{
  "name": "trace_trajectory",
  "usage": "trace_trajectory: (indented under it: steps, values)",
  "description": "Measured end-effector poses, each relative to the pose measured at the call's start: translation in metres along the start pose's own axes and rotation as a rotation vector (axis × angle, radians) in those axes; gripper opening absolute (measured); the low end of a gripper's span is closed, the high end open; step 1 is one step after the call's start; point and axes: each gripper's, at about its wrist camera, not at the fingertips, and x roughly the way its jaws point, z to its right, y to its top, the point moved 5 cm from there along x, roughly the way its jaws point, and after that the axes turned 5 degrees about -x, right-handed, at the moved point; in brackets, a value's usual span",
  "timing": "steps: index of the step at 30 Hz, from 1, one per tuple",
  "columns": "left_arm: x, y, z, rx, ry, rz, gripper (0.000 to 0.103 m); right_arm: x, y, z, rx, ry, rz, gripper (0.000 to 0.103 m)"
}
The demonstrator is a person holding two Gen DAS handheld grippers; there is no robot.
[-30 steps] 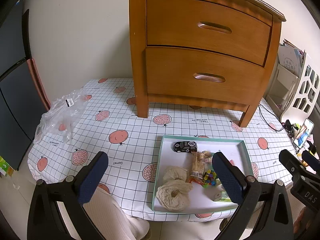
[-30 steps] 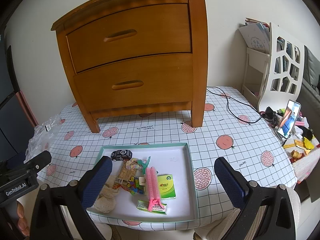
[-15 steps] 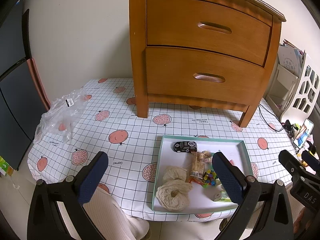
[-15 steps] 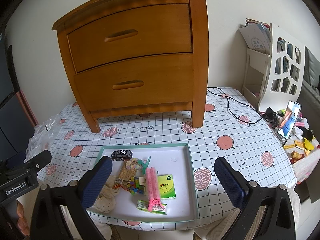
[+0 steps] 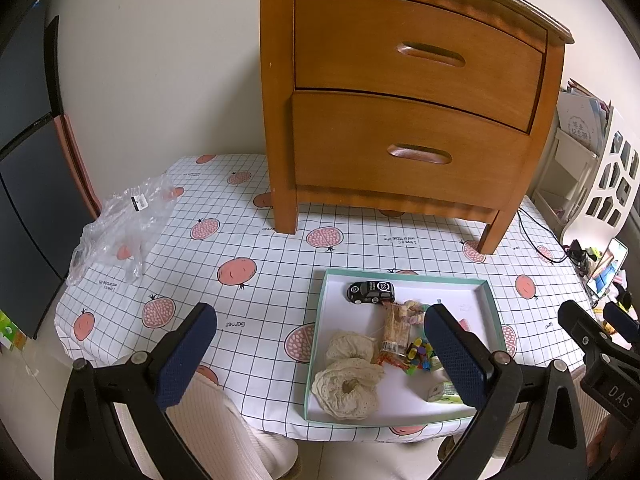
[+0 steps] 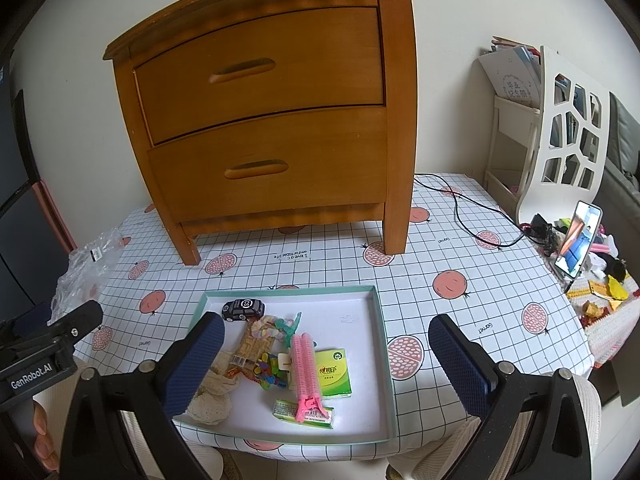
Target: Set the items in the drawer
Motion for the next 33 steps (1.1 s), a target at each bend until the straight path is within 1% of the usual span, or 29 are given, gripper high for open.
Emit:
trace_trajectory:
  steps: [9,15,19,23,24,29,33]
  values:
    - [0.001,-0.001,-0.002,0.001,-0.007,-0.005,0.103,0.001,0.0,-0.001,0.003,-0.009,-0.001,0.103]
    - [0.003,0.001,0.001,0.006,-0.042,0.0,0.103,0.003,-0.001,-0.001,-0.001,-0.009,0.01,0.103]
    - [0.007,0.009,0.003,0.015,-0.053,0.011,0.103,0.008,0.006,-0.002,-0.003,0.004,0.025,0.103]
    - [0.022,0.026,0.003,-0.003,-0.08,0.021,0.103,0.018,0.021,0.002,0.012,-0.016,0.056,0.103]
    - [0.025,0.03,0.002,-0.009,-0.084,0.021,0.103,0.023,0.026,0.003,0.016,-0.009,0.058,0.103]
    - [0.048,0.063,-0.002,-0.053,-0.093,0.066,0.103,0.048,0.055,0.012,0.026,-0.003,0.075,0.103]
    - [0.071,0.093,-0.004,-0.072,-0.146,0.085,0.103,0.076,0.081,0.024,0.04,0.017,0.067,0.103]
